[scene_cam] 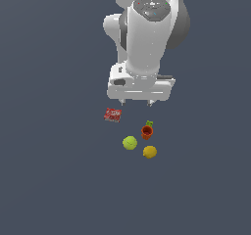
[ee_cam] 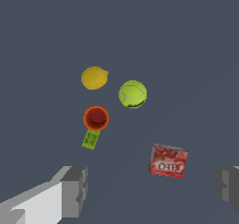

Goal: Pick up a designated object from a clutter of objects.

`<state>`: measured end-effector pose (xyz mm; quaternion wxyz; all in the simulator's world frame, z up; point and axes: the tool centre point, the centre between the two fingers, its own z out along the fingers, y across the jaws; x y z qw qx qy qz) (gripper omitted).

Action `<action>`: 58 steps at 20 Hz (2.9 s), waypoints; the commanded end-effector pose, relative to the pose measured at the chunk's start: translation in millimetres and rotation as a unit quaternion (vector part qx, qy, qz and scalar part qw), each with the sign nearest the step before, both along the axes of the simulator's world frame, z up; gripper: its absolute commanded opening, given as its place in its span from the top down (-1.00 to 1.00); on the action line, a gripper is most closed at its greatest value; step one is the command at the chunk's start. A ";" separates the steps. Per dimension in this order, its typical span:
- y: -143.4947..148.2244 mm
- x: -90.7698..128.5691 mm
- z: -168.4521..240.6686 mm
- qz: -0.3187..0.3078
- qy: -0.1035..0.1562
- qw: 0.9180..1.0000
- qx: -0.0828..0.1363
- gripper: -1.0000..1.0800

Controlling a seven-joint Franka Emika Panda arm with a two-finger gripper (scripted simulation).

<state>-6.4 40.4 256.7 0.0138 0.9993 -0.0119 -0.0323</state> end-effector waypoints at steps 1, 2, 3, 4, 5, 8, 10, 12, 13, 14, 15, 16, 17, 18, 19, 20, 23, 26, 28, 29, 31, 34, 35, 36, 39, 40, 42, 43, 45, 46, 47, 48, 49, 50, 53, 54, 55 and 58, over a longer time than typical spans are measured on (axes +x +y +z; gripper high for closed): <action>4.9 2.8 -12.5 -0.020 -0.003 1.000 -0.001 -0.92; 7.1 4.0 -18.2 -0.029 -0.004 1.000 -0.001 -0.92; 9.5 5.1 -24.2 -0.038 -0.006 0.999 -0.001 -0.92; 12.0 6.3 -30.6 -0.048 -0.007 0.999 -0.001 -0.92; 14.5 7.3 -37.1 -0.059 -0.009 0.998 -0.001 -0.92; 22.3 9.8 -56.9 -0.091 -0.013 0.996 -0.001 -0.92; 27.5 11.0 -70.1 -0.112 -0.016 0.994 -0.001 -0.92; 32.6 11.7 -83.2 -0.133 -0.019 0.991 -0.001 -0.92; 35.2 11.8 -89.8 -0.143 -0.020 0.989 -0.001 -0.92; 37.8 11.9 -96.3 -0.154 -0.022 0.988 0.000 -0.92; 40.3 11.9 -102.9 -0.164 -0.023 0.986 0.000 -0.92; 42.8 11.7 -109.3 -0.175 -0.024 0.984 0.000 -0.92; 45.2 11.5 -115.5 -0.185 -0.025 0.982 0.000 -0.92; 47.5 11.2 -121.3 -0.194 -0.026 0.981 0.001 -0.92; 49.6 10.8 -126.7 -0.203 -0.027 0.979 0.001 -0.92; 51.5 10.4 -131.9 -0.211 -0.028 0.977 0.001 -0.92; 56.6 9.0 -145.2 -0.233 -0.031 0.972 0.002 -0.92; 60.5 7.6 -155.4 -0.250 -0.033 0.968 0.003 -0.92; 62.5 6.8 -160.6 -0.258 -0.034 0.965 0.003 -0.92; 63.3 6.4 -162.7 -0.262 -0.034 0.965 0.004 -0.92; 64.5 5.9 -166.0 -0.267 -0.034 0.963 0.004 -0.92; 65.4 5.4 -168.4 -0.271 -0.035 0.962 0.004 -0.92; 65.5 5.4 -168.5 -0.271 -0.035 0.962 0.004 -0.92; 65.2 5.3 -167.9 -0.269 -0.034 0.962 0.004 -0.92; 65.3 5.2 -170.9 -0.269 -0.034 0.962 0.004 -0.92; 65.2 5.1 -173.2 -0.270 -0.034 0.962 0.004 -0.92; 65.4 4.9 -180.0 -0.270 -0.034 0.962 0.004 -0.92; 65.2 4.7 -184.2 -0.270 -0.034 0.962 0.004 -0.92; 65.3 4.4 -194.6 -0.270 -0.035 0.962 0.004 -0.92; 65.1 4.2 -199.8 -0.271 -0.035 0.962 0.004 -0.92; 65.3 4.2 -204.5 -0.271 -0.035 0.962 0.004 -0.92; 65.3 4.2 -208.4 -0.271 -0.035 0.962 0.004 -0.92; 65.5 4.3 -211.7 -0.271 -0.035 0.962 0.004 -0.92; 65.2 4.5 -214.3 -0.271 -0.035 0.962 0.004 -0.92; 65.5 4.9 -218.4 -0.271 -0.035 0.962 0.004 -0.92; 65.6 5.0 -218.7 -0.271 -0.035 0.962 0.004 -0.92; 65.6 5.0 -218.7 -0.271 -0.035 0.962 0.004 1.00; 65.6 5.0 -218.7 -0.271 -0.035 0.962 0.004 1.00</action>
